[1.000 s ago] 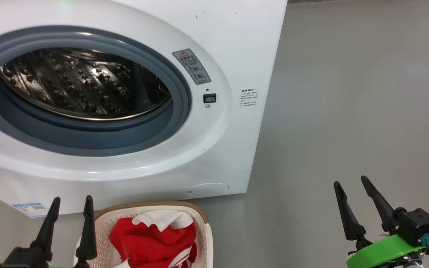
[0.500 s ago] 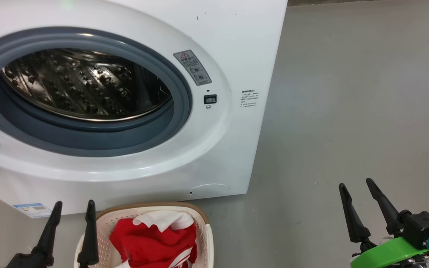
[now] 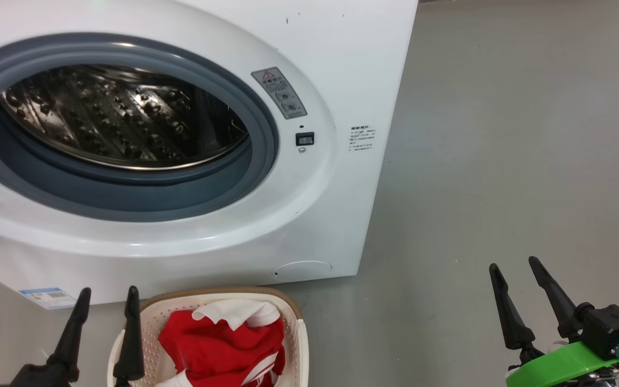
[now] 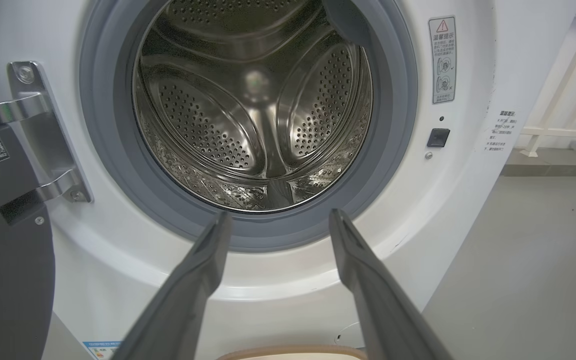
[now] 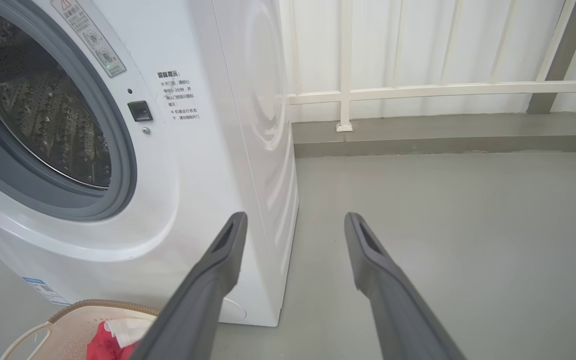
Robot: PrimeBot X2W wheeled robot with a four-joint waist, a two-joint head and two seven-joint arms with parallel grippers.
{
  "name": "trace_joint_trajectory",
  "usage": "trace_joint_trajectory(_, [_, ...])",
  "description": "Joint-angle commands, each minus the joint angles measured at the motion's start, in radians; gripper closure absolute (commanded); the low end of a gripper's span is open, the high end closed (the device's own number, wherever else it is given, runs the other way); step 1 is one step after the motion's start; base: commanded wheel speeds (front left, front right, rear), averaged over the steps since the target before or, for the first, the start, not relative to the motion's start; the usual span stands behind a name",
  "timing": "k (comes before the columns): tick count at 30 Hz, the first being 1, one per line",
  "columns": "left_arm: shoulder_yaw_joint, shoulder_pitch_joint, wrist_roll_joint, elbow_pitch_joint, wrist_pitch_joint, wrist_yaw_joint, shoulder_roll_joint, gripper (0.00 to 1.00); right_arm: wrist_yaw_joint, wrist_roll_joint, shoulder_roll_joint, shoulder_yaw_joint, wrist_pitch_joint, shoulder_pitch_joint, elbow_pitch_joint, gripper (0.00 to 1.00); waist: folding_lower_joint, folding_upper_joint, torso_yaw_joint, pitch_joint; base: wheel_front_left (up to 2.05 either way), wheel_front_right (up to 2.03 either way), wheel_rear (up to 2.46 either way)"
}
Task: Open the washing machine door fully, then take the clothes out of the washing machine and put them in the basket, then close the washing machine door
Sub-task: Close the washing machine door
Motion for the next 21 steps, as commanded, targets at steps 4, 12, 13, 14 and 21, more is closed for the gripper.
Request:
trace_joint_trajectory(4, [0.023, -0.028, -0.005, -0.027, -0.005, 0.009, 0.009, 0.0, 0.006, 0.0, -0.011, 0.018, -0.006, -0.013, -0.026, 0.0, 0.0, 0.0, 0.003, 0.003, -1.02, 1.02, 0.0])
trace_joint_trajectory(12, [0.025, -0.027, -0.006, -0.02, -0.005, 0.007, 0.009, 0.0, 0.006, -0.001, -0.01, 0.02, -0.006, -0.012, -0.027, 0.0, 0.0, 0.0, 0.006, 0.004, -1.41, 1.41, 0.0])
trace_joint_trajectory(13, [0.025, -0.027, -0.009, -0.018, -0.005, 0.006, 0.009, 0.0, 0.006, -0.001, -0.01, 0.021, -0.006, -0.012, -0.027, 0.0, 0.0, 0.0, 0.007, 0.005, -1.05, 1.05, 0.0])
trace_joint_trajectory(14, [0.026, -0.028, -0.01, -0.015, -0.005, 0.006, 0.009, 0.0, 0.006, 0.0, -0.01, 0.021, -0.006, -0.012, -0.027, 0.0, 0.0, 0.0, 0.007, 0.004, -0.92, 0.92, 0.0])
trace_joint_trajectory(21, [0.023, -0.028, -0.008, -0.003, -0.005, 0.006, 0.009, 0.0, 0.006, 0.0, -0.012, 0.024, -0.006, -0.008, -0.024, 0.0, 0.0, 0.0, 0.009, -0.003, -0.37, 0.37, 0.0])
